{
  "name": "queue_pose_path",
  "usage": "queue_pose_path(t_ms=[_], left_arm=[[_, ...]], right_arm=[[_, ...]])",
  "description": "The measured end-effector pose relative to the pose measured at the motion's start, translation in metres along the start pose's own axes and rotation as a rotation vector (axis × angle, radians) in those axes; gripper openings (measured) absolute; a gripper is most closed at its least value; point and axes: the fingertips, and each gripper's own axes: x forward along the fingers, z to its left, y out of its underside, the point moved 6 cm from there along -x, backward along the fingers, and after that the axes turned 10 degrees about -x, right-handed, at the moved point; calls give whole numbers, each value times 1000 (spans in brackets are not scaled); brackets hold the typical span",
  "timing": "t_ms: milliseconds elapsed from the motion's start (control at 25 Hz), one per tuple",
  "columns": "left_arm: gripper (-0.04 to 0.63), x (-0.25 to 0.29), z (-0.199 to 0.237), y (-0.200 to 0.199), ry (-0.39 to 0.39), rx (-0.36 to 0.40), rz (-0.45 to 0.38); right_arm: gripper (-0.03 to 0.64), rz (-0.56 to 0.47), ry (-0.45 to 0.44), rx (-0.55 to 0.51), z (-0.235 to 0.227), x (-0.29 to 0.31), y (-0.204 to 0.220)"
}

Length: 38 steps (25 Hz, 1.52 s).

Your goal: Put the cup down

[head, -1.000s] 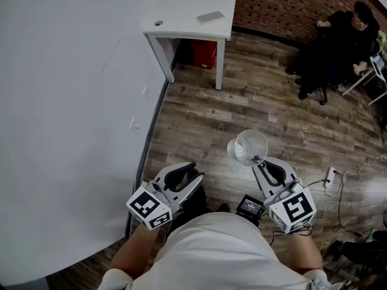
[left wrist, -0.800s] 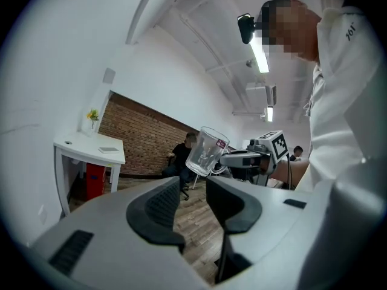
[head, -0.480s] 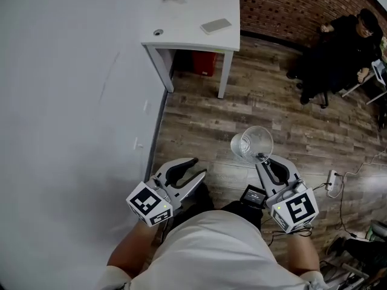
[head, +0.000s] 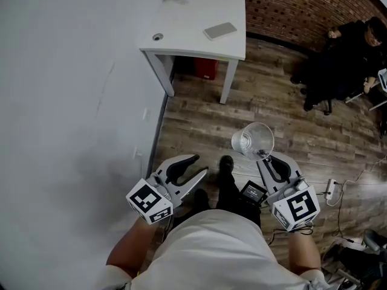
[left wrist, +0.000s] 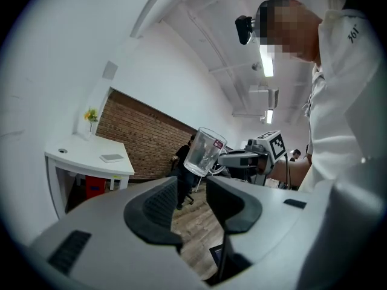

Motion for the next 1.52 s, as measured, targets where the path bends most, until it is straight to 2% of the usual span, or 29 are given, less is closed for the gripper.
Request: queue_pose_path(t_ms=[520, 800, 1000, 1280, 1520], left_arm=[[140, 109, 61, -62, -84, -17, -37], [140, 143, 89, -80, -96, -24, -26], [143, 151, 120, -95, -88, -19, -39], [155, 165, 180, -123, -20, -20, -29], [170, 174, 277, -159, 62, 0, -11]], right_arm=[[35, -25, -98, -65, -136, 77, 5], [35, -20, -126, -74, -177, 107, 9], [35, 0, -134, -69, -188, 137, 6], [35, 14, -62, -41, -205, 183, -5], [35, 35, 28, -21, -219, 266, -17]])
